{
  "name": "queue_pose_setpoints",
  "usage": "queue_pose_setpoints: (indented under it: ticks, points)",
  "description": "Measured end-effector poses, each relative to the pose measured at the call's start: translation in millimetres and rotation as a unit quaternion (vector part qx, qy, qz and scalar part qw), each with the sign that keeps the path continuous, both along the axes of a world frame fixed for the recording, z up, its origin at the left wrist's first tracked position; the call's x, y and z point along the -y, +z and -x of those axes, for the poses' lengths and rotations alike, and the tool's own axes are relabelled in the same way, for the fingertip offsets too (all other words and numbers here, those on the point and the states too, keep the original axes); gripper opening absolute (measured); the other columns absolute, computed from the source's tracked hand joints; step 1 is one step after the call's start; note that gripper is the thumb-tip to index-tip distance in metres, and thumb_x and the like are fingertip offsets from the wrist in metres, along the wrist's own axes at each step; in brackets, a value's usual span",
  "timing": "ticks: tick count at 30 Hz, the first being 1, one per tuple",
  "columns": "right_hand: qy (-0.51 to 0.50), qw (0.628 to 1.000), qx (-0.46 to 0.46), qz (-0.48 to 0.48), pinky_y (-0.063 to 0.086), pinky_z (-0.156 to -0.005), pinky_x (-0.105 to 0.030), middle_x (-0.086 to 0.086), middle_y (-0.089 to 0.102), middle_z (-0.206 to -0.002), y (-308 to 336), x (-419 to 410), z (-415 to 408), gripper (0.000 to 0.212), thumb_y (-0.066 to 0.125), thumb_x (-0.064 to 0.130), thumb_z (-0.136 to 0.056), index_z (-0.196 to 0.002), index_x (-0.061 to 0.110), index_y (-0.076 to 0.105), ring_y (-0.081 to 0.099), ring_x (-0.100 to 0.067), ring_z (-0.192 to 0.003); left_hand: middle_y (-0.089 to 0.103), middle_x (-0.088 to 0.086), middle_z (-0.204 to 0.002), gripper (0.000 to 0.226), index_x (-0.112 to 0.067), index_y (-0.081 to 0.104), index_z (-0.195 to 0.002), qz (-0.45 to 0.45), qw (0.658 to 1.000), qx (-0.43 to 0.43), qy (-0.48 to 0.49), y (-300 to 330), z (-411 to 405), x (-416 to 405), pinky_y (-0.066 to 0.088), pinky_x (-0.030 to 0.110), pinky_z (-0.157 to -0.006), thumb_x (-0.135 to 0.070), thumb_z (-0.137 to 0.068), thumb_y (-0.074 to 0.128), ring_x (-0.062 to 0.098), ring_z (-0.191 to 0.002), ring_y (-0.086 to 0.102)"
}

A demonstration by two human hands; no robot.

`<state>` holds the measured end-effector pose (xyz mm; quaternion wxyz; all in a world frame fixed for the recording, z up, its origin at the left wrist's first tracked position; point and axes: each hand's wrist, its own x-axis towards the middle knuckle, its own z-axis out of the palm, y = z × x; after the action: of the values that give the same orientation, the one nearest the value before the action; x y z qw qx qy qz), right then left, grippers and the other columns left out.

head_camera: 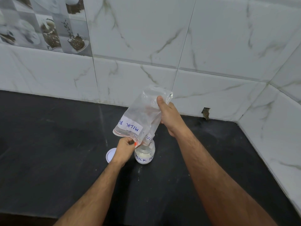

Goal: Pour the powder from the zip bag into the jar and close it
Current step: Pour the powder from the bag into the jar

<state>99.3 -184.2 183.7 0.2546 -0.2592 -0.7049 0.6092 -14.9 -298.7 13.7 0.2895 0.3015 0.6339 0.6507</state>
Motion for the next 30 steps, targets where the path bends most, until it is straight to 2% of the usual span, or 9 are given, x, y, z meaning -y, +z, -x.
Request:
queue_pose_setpoints:
  ticks: [3,6,11,16,20,23,27,30]
  points:
    - [-0.008,1.0,-0.005,-0.001,0.054,-0.09,-0.034,0.006,0.078,-0.106,1,-1,1,0.041,0.038,0.049,-0.103,-0.102,0.028,0.072,0.073,-0.011,-0.102,0.08,-0.006,-0.097,0.015,-0.024,0.08,-0.089,0.004,1.0,0.011,-0.001,0,0,-1,0.056,0.02,-0.084,-0.009,-0.084,0.078,0.008,-0.098,0.074]
    - [-0.008,1.0,-0.007,0.001,0.055,-0.095,-0.037,0.003,0.078,-0.108,1,-2,0,0.042,0.037,0.048,-0.104,-0.106,0.025,0.072,0.072,-0.013,-0.104,0.08,-0.006,-0.098,0.015,-0.019,0.079,-0.096,0.017,1.0,0.002,0.01,0,-2,-3,0.056,0.031,-0.094,-0.01,-0.084,0.078,0.01,-0.1,0.074]
    - [-0.013,1.0,-0.009,-0.001,0.054,-0.095,-0.036,0.003,0.078,-0.107,-1,-2,-1,0.042,0.038,0.048,-0.103,-0.104,0.025,0.073,0.073,-0.013,-0.103,0.079,-0.001,-0.102,0.021,-0.009,0.078,-0.106,0.059,0.997,-0.025,0.05,2,-2,-7,0.055,0.043,-0.099,-0.013,-0.085,0.077,0.013,-0.102,0.072]
    - [-0.045,0.999,-0.013,0.004,0.054,-0.091,-0.033,0.008,0.079,-0.098,-2,-4,-3,0.041,0.039,0.045,-0.105,-0.094,0.027,0.074,0.073,-0.01,-0.099,0.079,-0.004,-0.103,0.024,-0.014,0.077,-0.106,0.046,0.999,-0.016,0.025,4,-3,-4,0.054,0.045,-0.1,-0.018,-0.082,0.081,0.013,-0.103,0.072]
    - [-0.064,0.998,-0.012,0.021,0.053,-0.101,-0.044,-0.003,0.076,-0.11,1,-6,-4,0.044,0.036,0.045,-0.106,-0.112,0.019,0.072,0.072,-0.019,-0.106,0.079,-0.005,-0.104,0.029,-0.019,0.076,-0.105,0.033,0.999,0.004,0.001,7,-5,-2,0.056,0.044,-0.097,-0.025,-0.078,0.085,0.013,-0.102,0.073]
    - [-0.071,0.997,-0.003,0.025,0.05,-0.105,-0.049,-0.006,0.074,-0.115,1,-7,-5,0.047,0.037,0.045,-0.106,-0.121,0.014,0.068,0.069,-0.023,-0.11,0.08,-0.004,-0.1,0.02,-0.016,0.078,-0.101,0.039,0.999,-0.003,0.017,7,-5,-2,0.055,0.047,-0.1,-0.016,-0.081,0.081,0.013,-0.101,0.073]
    - [-0.078,0.996,-0.001,0.03,0.051,-0.103,-0.048,-0.006,0.074,-0.115,-1,-6,-5,0.047,0.037,0.046,-0.105,-0.12,0.014,0.068,0.069,-0.022,-0.109,0.079,-0.008,-0.103,0.03,-0.02,0.077,-0.103,0.056,0.998,-0.012,0.002,12,-7,-2,0.056,0.044,-0.098,-0.027,-0.075,0.086,0.011,-0.102,0.073]
    - [-0.084,0.996,0.0,0.034,0.052,-0.101,-0.045,-0.006,0.074,-0.115,-2,-7,-6,0.046,0.037,0.047,-0.105,-0.12,0.015,0.068,0.07,-0.022,-0.108,0.079,-0.006,-0.104,0.031,-0.018,0.076,-0.107,0.045,0.999,-0.009,0.007,13,-8,-2,0.055,0.047,-0.099,-0.022,-0.077,0.085,0.012,-0.103,0.073]
